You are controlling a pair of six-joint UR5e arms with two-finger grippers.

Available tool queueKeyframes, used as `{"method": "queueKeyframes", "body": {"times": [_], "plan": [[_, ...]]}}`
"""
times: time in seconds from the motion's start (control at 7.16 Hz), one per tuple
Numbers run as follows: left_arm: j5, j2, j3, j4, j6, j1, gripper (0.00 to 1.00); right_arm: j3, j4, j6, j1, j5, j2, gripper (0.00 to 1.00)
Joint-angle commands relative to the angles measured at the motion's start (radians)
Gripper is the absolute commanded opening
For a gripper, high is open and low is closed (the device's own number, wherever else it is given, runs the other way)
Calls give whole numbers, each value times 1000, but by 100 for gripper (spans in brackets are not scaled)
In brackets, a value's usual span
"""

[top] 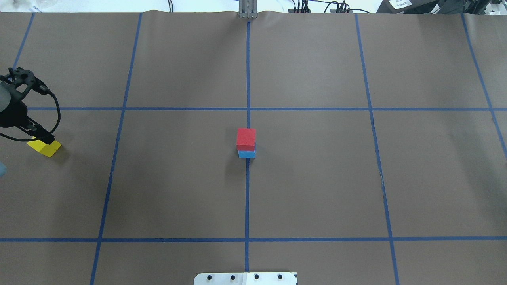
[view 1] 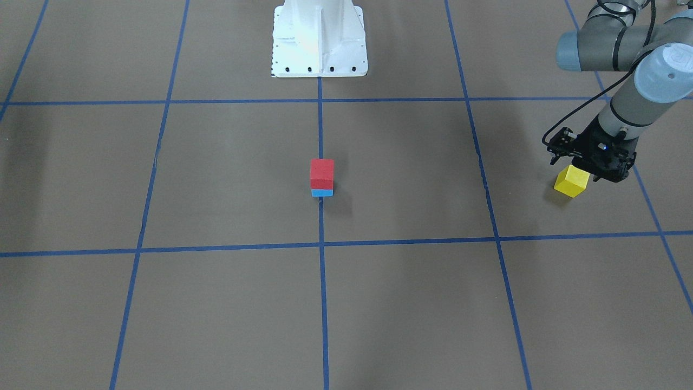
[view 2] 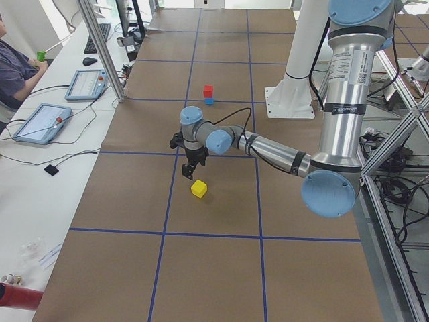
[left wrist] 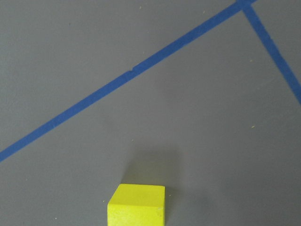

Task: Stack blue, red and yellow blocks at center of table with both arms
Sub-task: 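Lower the left gripper and grasp the yellow cube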

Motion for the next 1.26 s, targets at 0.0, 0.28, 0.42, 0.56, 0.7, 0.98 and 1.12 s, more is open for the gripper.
{"method": "queueKeyframes", "body": {"times": [0.0, 0.28, 0.42, 0.56, 0.7, 0.98, 1.12], "plan": [[0, -5, 50, -1, -1, 1, 100, -2, 2, 0, -1, 0, -1, 99], [0, -11, 92, -21, -2, 6, 100, -2, 2, 0, 0, -2, -1, 99], [0, -11, 134, -76, -2, 6, 100, -2, 2, 0, -1, 0, -3, 99], [0, -11, 170, -121, -4, 6, 100, -2, 2, 0, -1, -2, -1, 99], [0, -13, 173, -127, -13, 8, 100, -2, 2, 0, 0, 0, -1, 99], [-2, -14, 164, -129, -65, 8, 100, -5, 2, 0, 0, 0, -1, 99], [-2, -13, 163, -129, -89, 8, 67, -5, 2, 0, 0, -2, -1, 99]]}}
